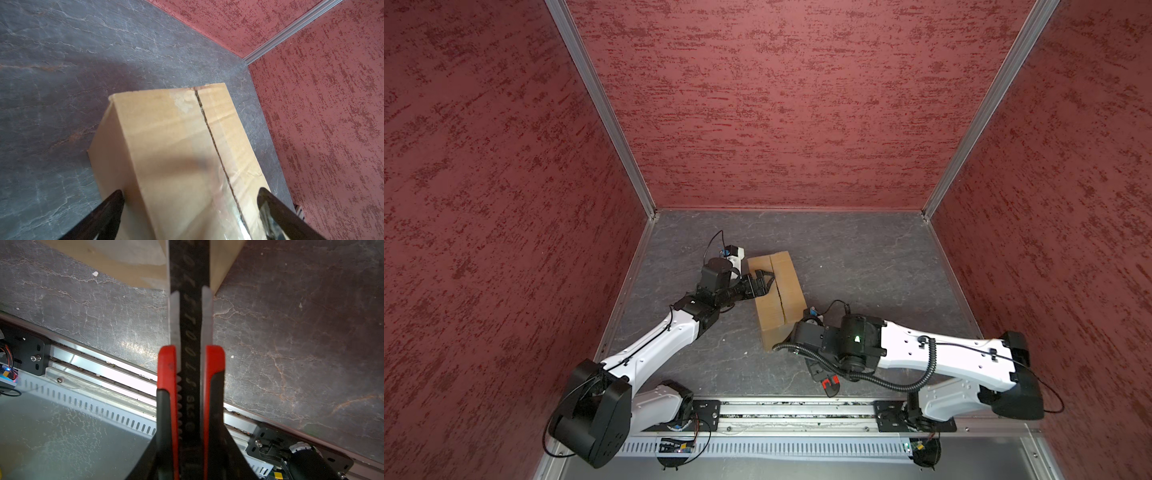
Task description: Unpack the express box
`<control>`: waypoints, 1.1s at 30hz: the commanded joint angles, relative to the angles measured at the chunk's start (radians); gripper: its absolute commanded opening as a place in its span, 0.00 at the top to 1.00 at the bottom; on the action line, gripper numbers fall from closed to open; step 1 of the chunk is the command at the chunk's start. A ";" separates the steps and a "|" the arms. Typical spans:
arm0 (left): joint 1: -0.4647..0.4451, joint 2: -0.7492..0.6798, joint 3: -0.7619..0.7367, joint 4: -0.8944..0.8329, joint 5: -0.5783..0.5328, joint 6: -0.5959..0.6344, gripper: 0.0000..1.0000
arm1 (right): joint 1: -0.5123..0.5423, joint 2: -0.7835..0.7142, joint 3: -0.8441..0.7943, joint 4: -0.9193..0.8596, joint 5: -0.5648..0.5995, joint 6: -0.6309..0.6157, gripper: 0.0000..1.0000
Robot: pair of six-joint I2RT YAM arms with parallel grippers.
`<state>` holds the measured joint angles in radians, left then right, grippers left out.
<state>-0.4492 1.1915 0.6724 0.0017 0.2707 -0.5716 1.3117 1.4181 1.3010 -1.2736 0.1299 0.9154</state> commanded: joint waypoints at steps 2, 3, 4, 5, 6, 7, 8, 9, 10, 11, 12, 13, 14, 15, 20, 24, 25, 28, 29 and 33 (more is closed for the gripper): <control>-0.018 -0.001 -0.017 0.026 -0.001 -0.016 0.00 | -0.009 0.008 0.037 -0.012 0.053 0.005 0.98; -0.022 -0.001 -0.020 0.027 -0.002 -0.019 0.00 | -0.008 0.011 0.038 -0.010 0.053 0.002 0.98; -0.025 -0.001 -0.020 0.029 -0.002 -0.021 0.00 | -0.008 0.013 0.038 -0.013 0.053 0.003 0.98; -0.029 -0.001 -0.021 0.029 -0.004 -0.023 0.00 | -0.009 0.013 0.038 -0.012 0.054 0.003 0.98; -0.032 -0.001 -0.023 0.029 -0.005 -0.025 0.00 | -0.009 0.015 0.038 -0.012 0.055 0.001 0.98; -0.035 -0.002 -0.024 0.029 -0.005 -0.027 0.00 | -0.009 0.015 0.038 -0.010 0.056 0.001 0.98; -0.038 -0.001 -0.023 0.030 -0.007 -0.031 0.00 | -0.009 0.015 0.038 -0.009 0.057 0.000 0.98; -0.043 -0.001 -0.023 0.032 -0.008 -0.031 0.00 | -0.010 0.015 0.038 -0.007 0.059 -0.001 0.98; -0.047 -0.001 -0.023 0.032 -0.009 -0.031 0.00 | -0.011 0.016 0.038 -0.006 0.061 0.000 0.98; -0.051 -0.002 -0.021 0.034 -0.010 -0.033 0.00 | -0.011 0.016 0.038 -0.004 0.060 -0.001 0.98; -0.055 -0.002 -0.021 0.034 -0.012 -0.033 0.00 | -0.013 0.016 0.038 -0.002 0.060 -0.004 0.98; -0.058 -0.001 -0.020 0.033 -0.014 -0.033 0.00 | -0.013 0.016 0.038 0.001 0.060 -0.004 0.98; -0.061 0.000 -0.020 0.034 -0.014 -0.032 0.00 | -0.015 0.016 0.038 0.003 0.062 -0.004 0.98; -0.063 0.000 -0.020 0.034 -0.016 -0.031 0.00 | -0.014 0.017 0.038 0.005 0.062 -0.004 0.98; -0.069 0.002 -0.023 0.034 -0.018 -0.035 0.00 | -0.023 0.018 0.037 0.017 0.063 -0.012 0.98; -0.077 0.000 -0.028 0.035 -0.021 -0.039 0.00 | -0.030 0.019 0.037 0.028 0.065 -0.017 0.98; -0.079 0.000 -0.029 0.035 -0.021 -0.041 0.00 | -0.032 0.019 0.037 0.032 0.065 -0.018 0.98; -0.088 -0.001 -0.031 0.037 -0.025 -0.046 0.00 | -0.039 0.019 0.038 0.037 0.065 -0.022 0.98; -0.091 0.000 -0.034 0.037 -0.026 -0.050 0.00 | -0.040 0.021 0.038 0.039 0.065 -0.023 0.98; -0.116 -0.001 -0.027 0.031 -0.034 -0.059 0.00 | -0.047 0.021 0.037 0.038 0.062 -0.027 0.98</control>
<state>-0.5476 1.1915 0.6506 0.0158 0.2424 -0.6205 1.2736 1.4364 1.3025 -1.2564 0.1551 0.8898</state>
